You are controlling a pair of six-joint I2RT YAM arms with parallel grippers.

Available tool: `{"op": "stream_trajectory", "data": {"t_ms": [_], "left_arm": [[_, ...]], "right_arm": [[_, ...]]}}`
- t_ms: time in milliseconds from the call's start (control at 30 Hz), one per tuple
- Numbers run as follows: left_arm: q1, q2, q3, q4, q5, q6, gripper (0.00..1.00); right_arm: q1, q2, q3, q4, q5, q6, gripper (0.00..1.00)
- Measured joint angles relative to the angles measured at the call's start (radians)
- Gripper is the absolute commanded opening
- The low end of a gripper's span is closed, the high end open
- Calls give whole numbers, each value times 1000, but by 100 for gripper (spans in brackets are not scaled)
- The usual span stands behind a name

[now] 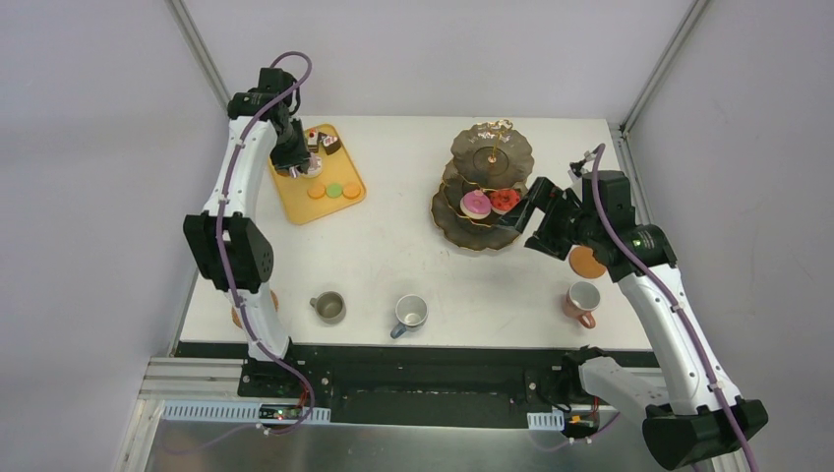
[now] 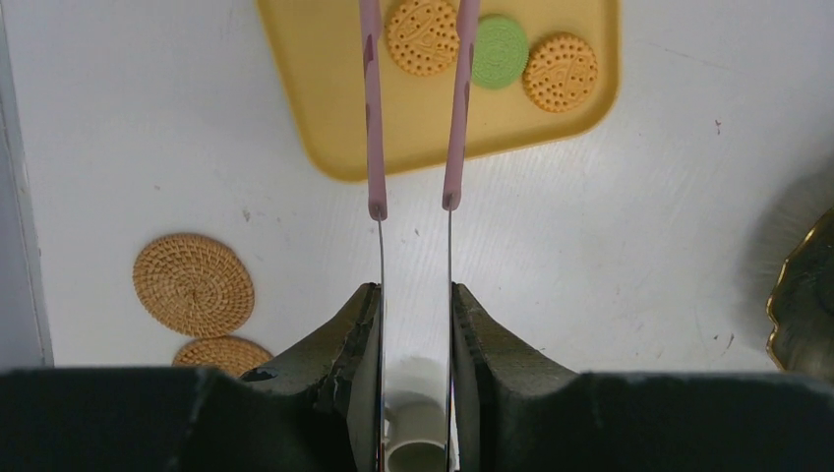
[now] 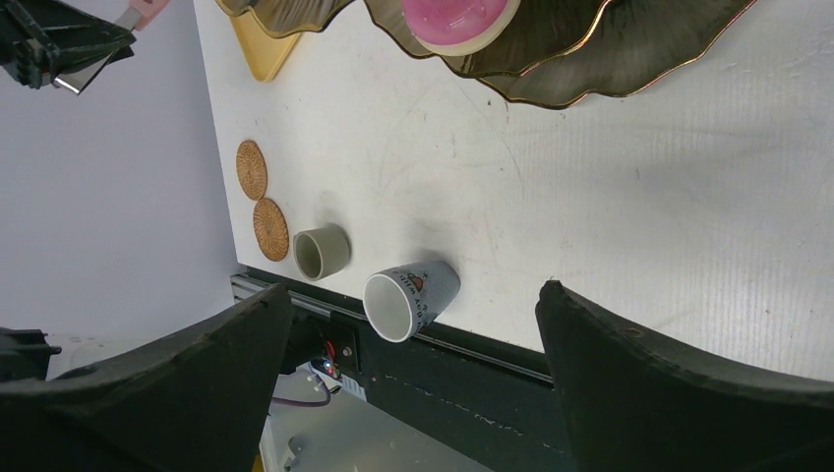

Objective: Serve the afternoon tea
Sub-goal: Pick up the desert from the tray.

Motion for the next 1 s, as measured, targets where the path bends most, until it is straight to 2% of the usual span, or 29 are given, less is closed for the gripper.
{"op": "stream_trajectory", "data": {"t_ms": [233,467,1000], "left_arm": [[16,122,79,2,27,47,31],[16,136,99,8,27,65,36],[28,214,116,30,23,80,39]], "right_arm": [[0,9,0,-1,9,0,99],[0,29,2,-1,10,0,99],[0,49,2,-4,10,-3,99]]}}
